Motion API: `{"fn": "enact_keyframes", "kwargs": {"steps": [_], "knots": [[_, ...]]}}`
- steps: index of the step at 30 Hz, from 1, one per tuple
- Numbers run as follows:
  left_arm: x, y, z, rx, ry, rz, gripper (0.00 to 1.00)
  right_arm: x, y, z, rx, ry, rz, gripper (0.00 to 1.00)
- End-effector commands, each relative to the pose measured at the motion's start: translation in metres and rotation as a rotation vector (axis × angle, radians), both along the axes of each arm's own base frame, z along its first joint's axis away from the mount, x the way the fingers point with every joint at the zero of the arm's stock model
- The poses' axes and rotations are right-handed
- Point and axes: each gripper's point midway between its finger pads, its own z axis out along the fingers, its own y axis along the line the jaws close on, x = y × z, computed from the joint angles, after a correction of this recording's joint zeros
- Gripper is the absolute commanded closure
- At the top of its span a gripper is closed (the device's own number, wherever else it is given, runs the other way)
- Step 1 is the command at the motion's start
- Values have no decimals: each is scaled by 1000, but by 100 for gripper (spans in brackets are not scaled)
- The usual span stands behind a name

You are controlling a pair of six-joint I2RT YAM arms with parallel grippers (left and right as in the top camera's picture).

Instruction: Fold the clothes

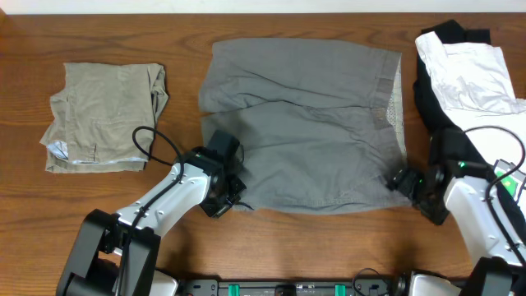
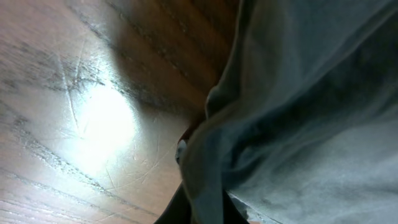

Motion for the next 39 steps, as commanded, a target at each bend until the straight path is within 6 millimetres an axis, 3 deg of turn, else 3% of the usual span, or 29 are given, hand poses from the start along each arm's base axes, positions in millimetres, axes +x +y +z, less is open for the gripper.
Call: {"fn": "enact_keyframes", "kwargs": {"steps": [1,3,7,13,17,22,25,32,39], "knots": [[-2,10,-2,42,-3,-20,94,-13,4,-17,41,14,-101,7],[-3,10,-2,44,1,-20,94,-16,5,-24,42,6,-115,9],[-6,11,-2,49,12,-20,94,-15,5,-34,38,-25,-114,27],[-12,14,-2,60,34,-49,94,4,1,-34,25,-114,-112,62],[-12,15,-2,59,29,-73,94,10,0,-33,22,-140,-111,99],[-7,14,0,62,8,-113,94,8,4,-29,37,-142,-96,99],[1,11,10,49,-37,-190,94,13,8,-12,55,-187,-54,99],[11,18,55,66,-200,-226,94,17,6,60,19,-312,-7,99],[7,29,118,52,-447,-247,94,3,0,123,-54,-417,-20,99]]}}
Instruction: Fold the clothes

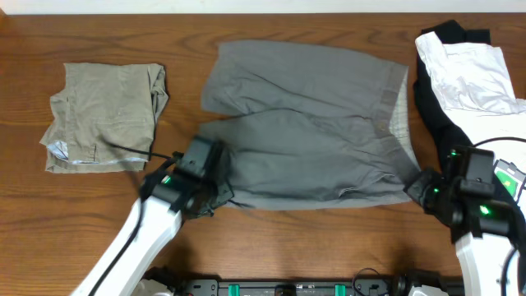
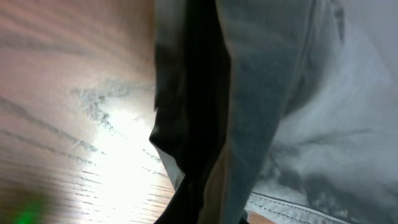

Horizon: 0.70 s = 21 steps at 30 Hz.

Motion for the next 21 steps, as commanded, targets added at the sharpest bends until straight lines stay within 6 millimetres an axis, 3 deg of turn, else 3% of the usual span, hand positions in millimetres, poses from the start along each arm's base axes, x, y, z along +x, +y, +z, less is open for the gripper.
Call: {"fn": "enact_keyframes", "kwargs": {"steps": [1,10,21], "knots": [[7,9,34,1,-156,-9,94,-5,-12,26,-66,-51,-23,99],[-3,21,99,-81,-449,15,94,-31,-14,64,-111,-103,-45,99],[-2,31,152,-91,-633,28,94,-56,-8,62,-92,-14,-40,99]]}}
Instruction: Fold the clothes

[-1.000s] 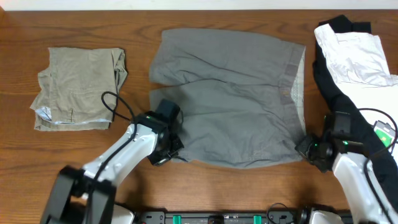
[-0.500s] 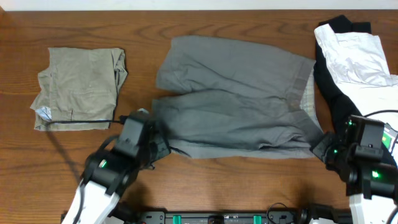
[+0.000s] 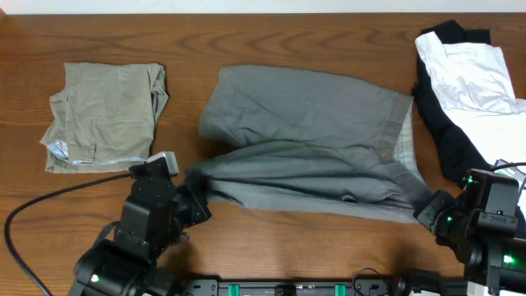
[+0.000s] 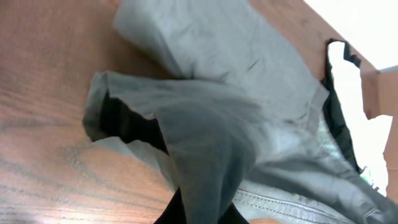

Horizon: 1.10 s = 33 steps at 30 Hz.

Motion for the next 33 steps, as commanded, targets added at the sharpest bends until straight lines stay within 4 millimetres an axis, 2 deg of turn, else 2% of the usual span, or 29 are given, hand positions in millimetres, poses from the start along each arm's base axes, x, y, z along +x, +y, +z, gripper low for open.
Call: {"fn": "enact_keyframes", "kwargs": {"steps": [1,3,7,13,18,22,26,33], "knots": [[11,19,40,60,-138,69,94,2,-13,18,-67,-39,-31,99],[14,26,51,84,-176,96,94,6,-14,24,-71,-64,-31,99],[25,33,59,120,-223,138,94,22,-17,37,-84,-140,-33,99],[61,19,59,216,-263,73,94,54,-22,43,-90,-202,-31,99],[100,3,33,305,-224,18,95,84,-27,33,-86,-185,-20,99],[135,5,16,388,-219,66,94,106,-31,14,-87,-134,-3,99],[167,2,16,421,-286,71,94,125,-31,-5,-66,-98,14,99],[205,-7,15,397,-367,101,94,160,-32,-18,-50,-132,40,98]]}}
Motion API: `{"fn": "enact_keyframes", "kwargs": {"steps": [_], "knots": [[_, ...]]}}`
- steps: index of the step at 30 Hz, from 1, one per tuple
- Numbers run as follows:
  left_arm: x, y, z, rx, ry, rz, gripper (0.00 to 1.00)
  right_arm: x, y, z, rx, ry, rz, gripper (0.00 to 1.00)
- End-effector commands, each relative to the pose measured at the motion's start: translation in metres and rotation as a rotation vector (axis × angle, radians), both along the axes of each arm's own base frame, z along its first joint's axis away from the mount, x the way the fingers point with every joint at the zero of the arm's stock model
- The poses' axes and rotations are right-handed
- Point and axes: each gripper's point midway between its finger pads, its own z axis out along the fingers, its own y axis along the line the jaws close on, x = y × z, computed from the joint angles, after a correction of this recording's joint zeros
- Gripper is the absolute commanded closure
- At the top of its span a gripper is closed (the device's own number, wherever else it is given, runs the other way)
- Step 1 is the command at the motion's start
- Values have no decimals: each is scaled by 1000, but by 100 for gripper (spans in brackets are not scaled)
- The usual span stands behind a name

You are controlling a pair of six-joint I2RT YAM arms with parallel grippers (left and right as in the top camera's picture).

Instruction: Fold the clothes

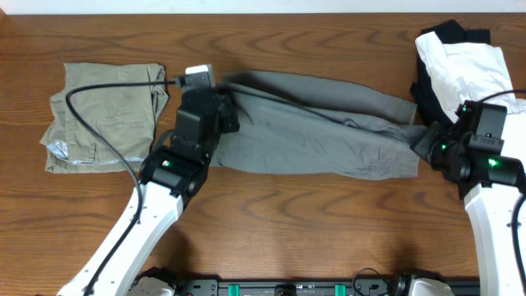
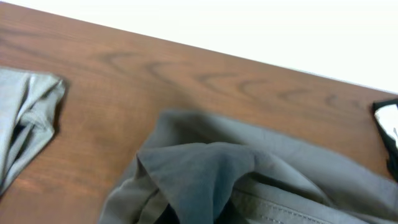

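Observation:
The grey shorts (image 1: pixel 312 131) lie across the table's middle as a long band, doubled over lengthwise. My left gripper (image 1: pixel 225 104) is at the band's far left corner, shut on a bunched fold of the shorts (image 2: pixel 205 174) that hides its fingers in the left wrist view. My right gripper (image 1: pixel 421 141) is at the band's right end, where the cloth runs into its jaws.
A folded tan garment (image 1: pixel 103 119) lies at the left, its edge showing as tan garment (image 2: pixel 25 124); the left arm's black cable crosses it. A pile of white and black clothes (image 1: pixel 460 66) sits at the far right. Bare wood table (image 1: pixel 288 230) in front.
Both grippers have moved from the table's front to its far half with the shorts' near edge. The shorts now lie doubled over, about half as deep as before.
The shorts lay spread flat with both grippers shut on their near corners at table level. Then the near edge was raised a little, then held higher and drawn toward the front. Now that edge sits over the far edge, folding the shorts in two.

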Motion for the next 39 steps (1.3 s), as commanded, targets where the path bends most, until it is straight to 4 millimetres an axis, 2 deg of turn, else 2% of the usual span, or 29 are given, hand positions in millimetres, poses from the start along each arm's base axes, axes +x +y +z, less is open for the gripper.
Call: {"fn": "enact_keyframes", "kwargs": {"steps": [1,5,12,18,20,21,23,26,28,30,34,37,39], "knots": [[21,19,3,62,-44,87,94,14,-17,-2,-61,-10,-25,99],[38,12,-13,66,-50,83,94,31,-20,-12,-63,-20,-25,99],[73,-1,-24,136,-149,37,93,63,-26,-29,-68,-62,-29,99],[94,-5,-51,138,-168,42,89,86,-31,-46,-65,-90,-50,99],[101,-2,-65,143,-158,52,83,92,-36,-53,-79,-93,-69,99],[104,1,-71,145,-153,60,71,94,-40,-58,-90,-89,-88,98],[109,11,-82,152,-136,79,63,96,-48,-67,-103,-74,-142,87],[113,29,-82,164,-125,108,53,98,-53,-77,-107,-60,-174,83],[116,39,-76,166,-125,125,46,97,-52,-80,-105,-54,-173,82],[115,43,-70,162,-103,116,44,96,-52,-79,-106,-50,-172,77],[104,45,-57,171,-60,100,41,95,-54,-71,-123,-65,-171,74],[89,38,-48,153,-24,44,41,98,-59,-58,-146,-98,-185,72],[72,24,-45,118,22,-44,41,104,-61,-46,-160,-126,-172,71]]}}
